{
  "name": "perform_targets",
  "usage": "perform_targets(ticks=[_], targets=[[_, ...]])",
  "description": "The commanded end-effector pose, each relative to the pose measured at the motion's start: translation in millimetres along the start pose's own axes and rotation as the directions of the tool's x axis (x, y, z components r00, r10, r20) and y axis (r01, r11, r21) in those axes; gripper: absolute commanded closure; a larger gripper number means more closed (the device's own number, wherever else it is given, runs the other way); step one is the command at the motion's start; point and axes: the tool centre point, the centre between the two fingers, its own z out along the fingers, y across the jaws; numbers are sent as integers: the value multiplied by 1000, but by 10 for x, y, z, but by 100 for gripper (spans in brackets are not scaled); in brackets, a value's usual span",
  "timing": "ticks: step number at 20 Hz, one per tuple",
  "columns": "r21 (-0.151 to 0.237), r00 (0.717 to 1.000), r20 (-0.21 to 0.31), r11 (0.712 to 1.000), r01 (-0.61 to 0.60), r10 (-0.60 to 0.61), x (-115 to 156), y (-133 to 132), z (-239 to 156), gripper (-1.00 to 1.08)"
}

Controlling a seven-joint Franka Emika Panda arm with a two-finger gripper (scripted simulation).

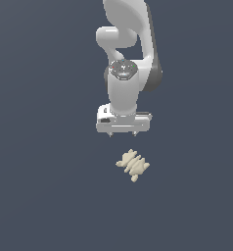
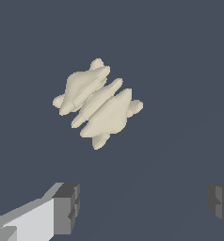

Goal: Pick up the object and move it to a goal position.

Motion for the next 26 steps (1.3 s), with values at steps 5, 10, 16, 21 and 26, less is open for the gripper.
perform_targets(ticks=[5,10,16,21,26], targets=[[-5,1000,6,1000,27,-27,-20,-71,39,-100],[-7,999,9,999,40,-40,-30,-103,55,-100],[25,999,3,999,35,-35,-18,-140,157,-100],[88,1000,-9,996,21,-20,5,-204,341,-100],[183,999,-30,983,-10,15,36,-289,592,-100]])
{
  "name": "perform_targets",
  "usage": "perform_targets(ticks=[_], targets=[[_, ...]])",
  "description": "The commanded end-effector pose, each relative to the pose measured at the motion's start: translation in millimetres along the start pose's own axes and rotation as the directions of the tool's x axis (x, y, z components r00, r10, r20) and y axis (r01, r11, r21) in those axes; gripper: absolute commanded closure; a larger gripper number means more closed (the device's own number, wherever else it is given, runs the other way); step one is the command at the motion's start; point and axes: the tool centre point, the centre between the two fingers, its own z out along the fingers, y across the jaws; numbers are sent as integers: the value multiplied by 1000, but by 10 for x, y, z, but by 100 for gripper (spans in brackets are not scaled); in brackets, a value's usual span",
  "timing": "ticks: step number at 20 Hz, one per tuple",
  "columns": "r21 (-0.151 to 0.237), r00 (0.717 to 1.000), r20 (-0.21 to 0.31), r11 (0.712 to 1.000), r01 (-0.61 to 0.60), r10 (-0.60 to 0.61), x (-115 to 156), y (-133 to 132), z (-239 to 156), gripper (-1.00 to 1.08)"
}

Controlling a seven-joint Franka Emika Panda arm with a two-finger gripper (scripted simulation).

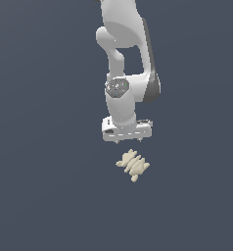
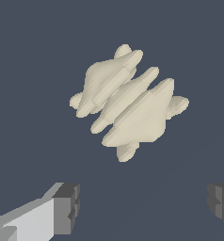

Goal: Pick up the object and move it to a goal position.

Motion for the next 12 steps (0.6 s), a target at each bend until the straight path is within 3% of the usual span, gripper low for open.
perform_targets(ticks=[1,6,12], targets=[[53,1000,-15,998,-21,22,13,-19,139,-100],[177,994,-56,981,-82,93,52,-59,407,-100],[317,972,-103,933,-170,212,112,-67,615,-100]])
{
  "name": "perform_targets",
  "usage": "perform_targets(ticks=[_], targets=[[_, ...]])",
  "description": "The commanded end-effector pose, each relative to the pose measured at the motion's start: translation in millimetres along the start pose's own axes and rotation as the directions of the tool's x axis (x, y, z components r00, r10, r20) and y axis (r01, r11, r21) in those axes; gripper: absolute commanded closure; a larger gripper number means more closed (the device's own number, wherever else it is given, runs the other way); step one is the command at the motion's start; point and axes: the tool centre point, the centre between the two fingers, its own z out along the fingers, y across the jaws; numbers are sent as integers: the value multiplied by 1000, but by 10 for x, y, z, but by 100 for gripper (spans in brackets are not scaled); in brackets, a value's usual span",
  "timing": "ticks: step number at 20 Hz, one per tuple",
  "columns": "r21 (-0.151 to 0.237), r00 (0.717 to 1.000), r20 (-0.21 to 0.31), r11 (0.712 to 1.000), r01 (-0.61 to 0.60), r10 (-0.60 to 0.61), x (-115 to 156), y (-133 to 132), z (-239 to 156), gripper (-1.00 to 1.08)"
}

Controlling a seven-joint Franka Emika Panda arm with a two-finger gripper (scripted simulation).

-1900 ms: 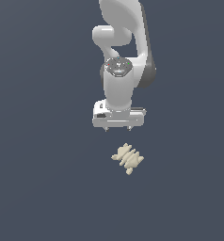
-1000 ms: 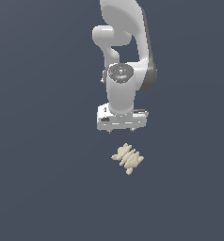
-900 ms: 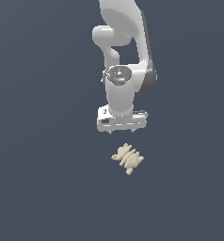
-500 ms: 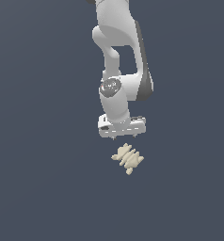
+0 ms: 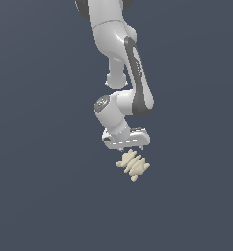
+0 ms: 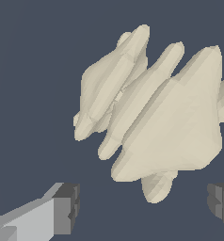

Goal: Pick up the object and move it to a goal position.

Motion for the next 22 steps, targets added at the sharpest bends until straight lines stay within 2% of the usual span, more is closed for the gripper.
perform_targets(ticks=[1,6,12,17,22], targets=[[55,998,-35,997,-48,50,24,21,63,-100],[158,981,-99,976,-148,165,87,71,114,-100],[262,939,-158,930,-259,306,176,149,63,-100],[317,901,-186,892,-322,391,233,209,-17,-100],[349,874,-199,866,-359,442,267,249,-82,-100]])
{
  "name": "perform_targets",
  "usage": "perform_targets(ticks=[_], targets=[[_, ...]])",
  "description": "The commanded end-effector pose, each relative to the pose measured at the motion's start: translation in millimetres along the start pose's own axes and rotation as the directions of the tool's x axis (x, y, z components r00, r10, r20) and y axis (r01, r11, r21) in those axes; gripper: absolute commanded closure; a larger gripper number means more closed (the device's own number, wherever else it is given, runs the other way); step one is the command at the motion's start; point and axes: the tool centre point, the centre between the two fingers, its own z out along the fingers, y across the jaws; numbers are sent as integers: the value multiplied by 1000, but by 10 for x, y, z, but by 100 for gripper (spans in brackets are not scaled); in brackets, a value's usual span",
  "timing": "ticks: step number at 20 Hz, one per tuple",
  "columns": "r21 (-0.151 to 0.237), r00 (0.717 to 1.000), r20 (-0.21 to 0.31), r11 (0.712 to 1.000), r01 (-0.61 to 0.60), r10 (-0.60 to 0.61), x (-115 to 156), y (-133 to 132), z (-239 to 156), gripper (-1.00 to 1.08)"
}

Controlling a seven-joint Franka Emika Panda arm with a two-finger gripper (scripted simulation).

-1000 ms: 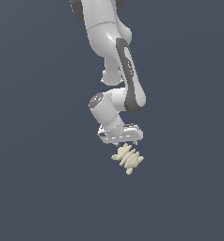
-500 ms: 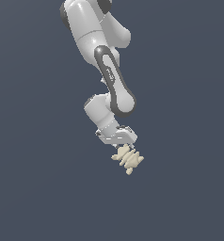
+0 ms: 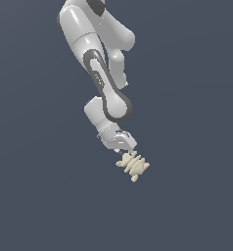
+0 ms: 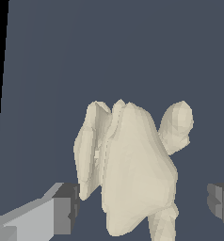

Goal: Pick up the object and move it to a goal position.

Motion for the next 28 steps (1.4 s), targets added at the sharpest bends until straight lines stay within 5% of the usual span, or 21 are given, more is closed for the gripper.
perform_targets(ticks=[1,21,22,28], targets=[[10,1000,-12,1000,-20,20,21,-4,-23,-100],[15,999,-19,999,-31,31,40,-6,263,-100],[15,999,-19,999,-31,31,40,-6,263,108],[15,999,-19,999,-31,31,40,-6,263,108]])
